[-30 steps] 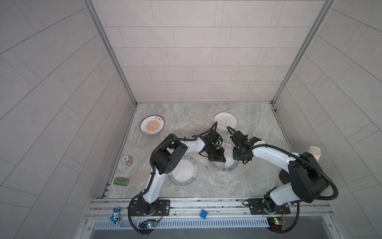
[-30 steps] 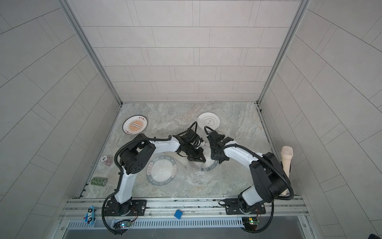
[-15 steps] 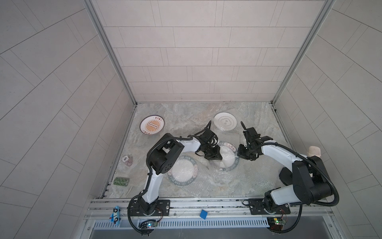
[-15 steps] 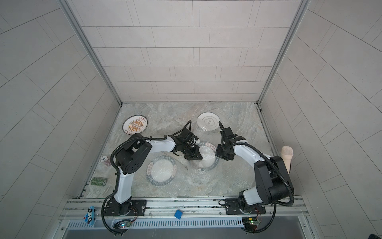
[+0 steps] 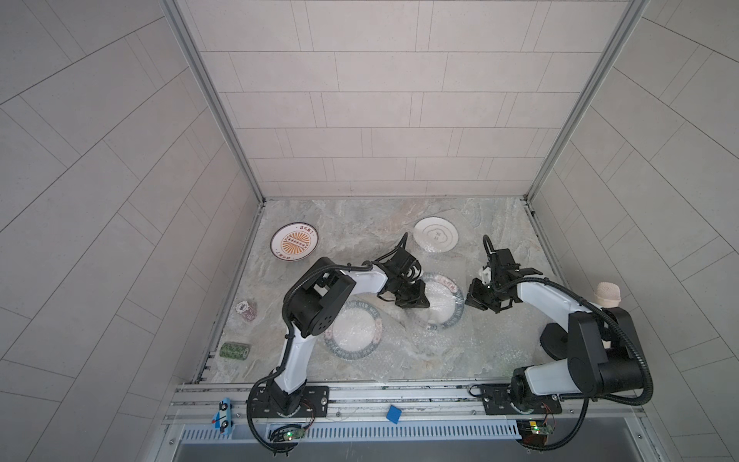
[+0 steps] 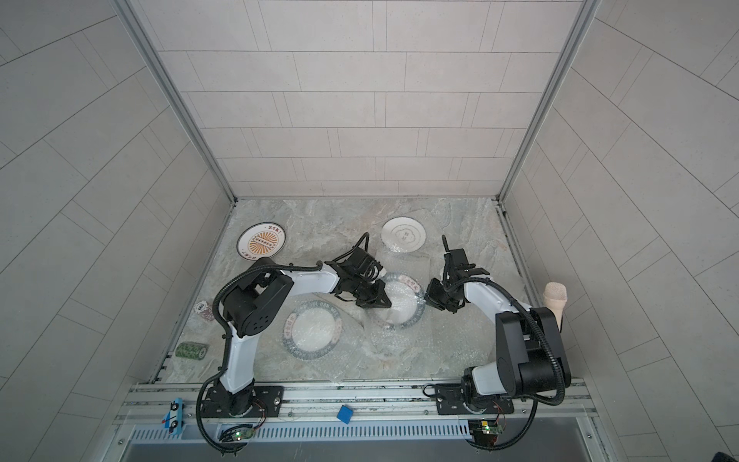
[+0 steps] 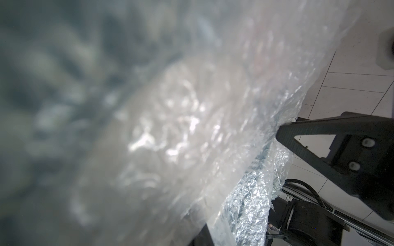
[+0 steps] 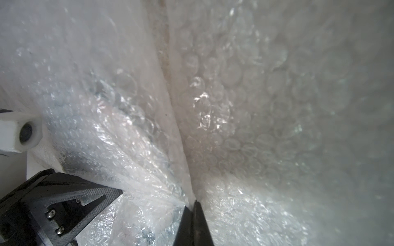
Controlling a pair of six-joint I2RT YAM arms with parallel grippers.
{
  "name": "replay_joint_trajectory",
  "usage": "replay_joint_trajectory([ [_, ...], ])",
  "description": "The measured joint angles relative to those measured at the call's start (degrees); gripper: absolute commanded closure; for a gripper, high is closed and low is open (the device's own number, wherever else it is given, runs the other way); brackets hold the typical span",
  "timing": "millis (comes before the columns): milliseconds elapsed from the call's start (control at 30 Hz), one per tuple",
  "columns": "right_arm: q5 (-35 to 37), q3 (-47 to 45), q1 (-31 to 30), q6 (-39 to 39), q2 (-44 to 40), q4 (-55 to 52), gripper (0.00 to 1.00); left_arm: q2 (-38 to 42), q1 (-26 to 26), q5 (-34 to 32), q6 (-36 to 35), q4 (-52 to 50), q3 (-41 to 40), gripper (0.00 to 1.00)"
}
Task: Unpack dinner plates from bubble wrap
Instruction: Unwrap the bubble wrap at the center of the board.
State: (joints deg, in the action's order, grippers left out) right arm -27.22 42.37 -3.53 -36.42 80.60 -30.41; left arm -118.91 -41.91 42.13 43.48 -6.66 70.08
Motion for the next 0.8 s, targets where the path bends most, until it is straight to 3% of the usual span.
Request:
replay_joint_trajectory([
  [267, 5.51, 0.94, -1.7, 0.92, -1.14, -2.91, 0.94, -0.07, 0.28, -0.5, 0.24, 0.55, 0.07, 0.93],
  [367, 9.75, 1.99, -2.16, 1.86, -2.03, -5.09, 0.76, -0.07, 0.31, -0.87, 0.35, 0.68, 0.07, 0.93],
  [467, 13.79, 2.97, -0.96, 2.27, -3.43, -6.49, 0.74, -0.07, 0.44, -0.85, 0.46, 0.57, 0.09, 0.93],
  [633, 13.7, 3.04, -1.31, 2.29, -2.99, -5.99, 0.72, -0.07, 0.48, -0.85, 0.48, 0.52, 0.11, 0.93],
  [800, 12.63, 3.17, -6.01, 2.49, -2.95, -5.31, 0.66, -0.07, 0.48, -0.83, 0.5, 0.52, 0.11, 0.93],
])
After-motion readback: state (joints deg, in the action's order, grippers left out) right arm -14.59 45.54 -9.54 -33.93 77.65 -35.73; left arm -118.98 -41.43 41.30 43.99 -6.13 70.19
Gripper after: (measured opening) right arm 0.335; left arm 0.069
